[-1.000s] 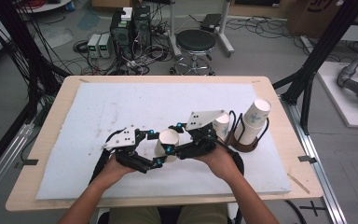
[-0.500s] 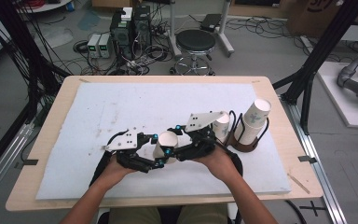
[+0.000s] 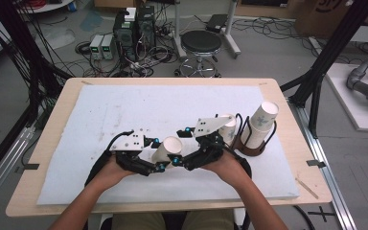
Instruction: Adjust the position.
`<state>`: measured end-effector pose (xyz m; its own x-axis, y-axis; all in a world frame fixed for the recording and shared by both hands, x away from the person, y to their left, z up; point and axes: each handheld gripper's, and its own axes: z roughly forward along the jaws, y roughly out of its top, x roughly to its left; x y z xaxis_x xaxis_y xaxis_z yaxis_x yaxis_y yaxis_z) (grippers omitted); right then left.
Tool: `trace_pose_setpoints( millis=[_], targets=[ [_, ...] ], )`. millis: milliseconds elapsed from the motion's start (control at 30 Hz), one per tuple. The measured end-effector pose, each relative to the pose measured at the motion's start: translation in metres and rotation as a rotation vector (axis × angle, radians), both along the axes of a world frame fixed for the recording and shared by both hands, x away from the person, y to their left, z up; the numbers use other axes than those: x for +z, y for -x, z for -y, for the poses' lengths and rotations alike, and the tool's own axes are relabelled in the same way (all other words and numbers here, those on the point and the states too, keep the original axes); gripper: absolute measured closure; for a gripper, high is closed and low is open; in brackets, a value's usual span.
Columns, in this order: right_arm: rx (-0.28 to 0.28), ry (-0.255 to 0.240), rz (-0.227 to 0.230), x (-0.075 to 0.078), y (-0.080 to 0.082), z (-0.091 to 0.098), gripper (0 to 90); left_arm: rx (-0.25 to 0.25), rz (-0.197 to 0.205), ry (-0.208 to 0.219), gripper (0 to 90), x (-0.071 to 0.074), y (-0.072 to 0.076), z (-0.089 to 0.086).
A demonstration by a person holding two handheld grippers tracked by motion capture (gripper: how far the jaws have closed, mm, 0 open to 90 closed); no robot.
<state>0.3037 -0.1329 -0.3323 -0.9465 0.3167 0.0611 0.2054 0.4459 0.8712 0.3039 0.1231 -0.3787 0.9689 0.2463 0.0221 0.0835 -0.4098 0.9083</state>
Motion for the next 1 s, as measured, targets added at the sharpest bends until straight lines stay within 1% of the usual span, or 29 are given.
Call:
trace_pose_setpoints(
  millis=[67, 233, 533, 633, 700, 733, 767, 800, 933, 1000],
  targets=[
    [0.005, 0.005, 0.008, -0.002, 0.0, 0.001, 18.6, -0.009, 0.004, -0.065, 36.2, 0.005, -0.001, 0.001],
    [0.02, 0.008, 0.003, -0.007, 0.0, 0.005, 18.6, -0.05, -0.001, -0.208, 36.4, 0.016, -0.003, 0.007],
    [0.042, 0.036, -0.003, -0.015, 0.0, 0.009, 18.6, -0.114, -0.004, -0.398, 36.4, 0.029, -0.005, 0.019],
    [0.057, 0.039, -0.008, -0.017, 0.0, 0.009, 18.6, -0.124, 0.002, -0.442, 36.4, 0.033, -0.005, 0.021],
    [0.065, 0.043, -0.01, -0.019, 0.0, 0.009, 18.6, -0.13, 0.002, -0.458, 36.5, 0.035, -0.006, 0.022],
    [0.067, 0.048, -0.01, -0.019, 0.001, 0.008, 18.6, -0.139, -0.003, -0.474, 36.5, 0.037, -0.007, 0.022],
    [0.068, 0.053, -0.013, -0.02, 0.001, 0.008, 18.6, -0.139, 0.001, -0.482, 36.5, 0.037, -0.007, 0.022],
    [0.075, 0.053, -0.01, -0.02, 0.001, 0.007, 18.6, -0.143, -0.005, -0.492, 36.5, 0.037, -0.006, 0.023],
    [0.1, 0.062, -0.01, -0.021, 0.001, 0.003, 18.6, -0.156, -0.008, -0.52, 36.5, 0.038, -0.006, 0.024],
    [0.109, 0.073, -0.008, -0.022, 0.001, 0.0, 18.6, -0.161, -0.012, -0.521, 36.5, 0.037, -0.006, 0.025]
  ],
)
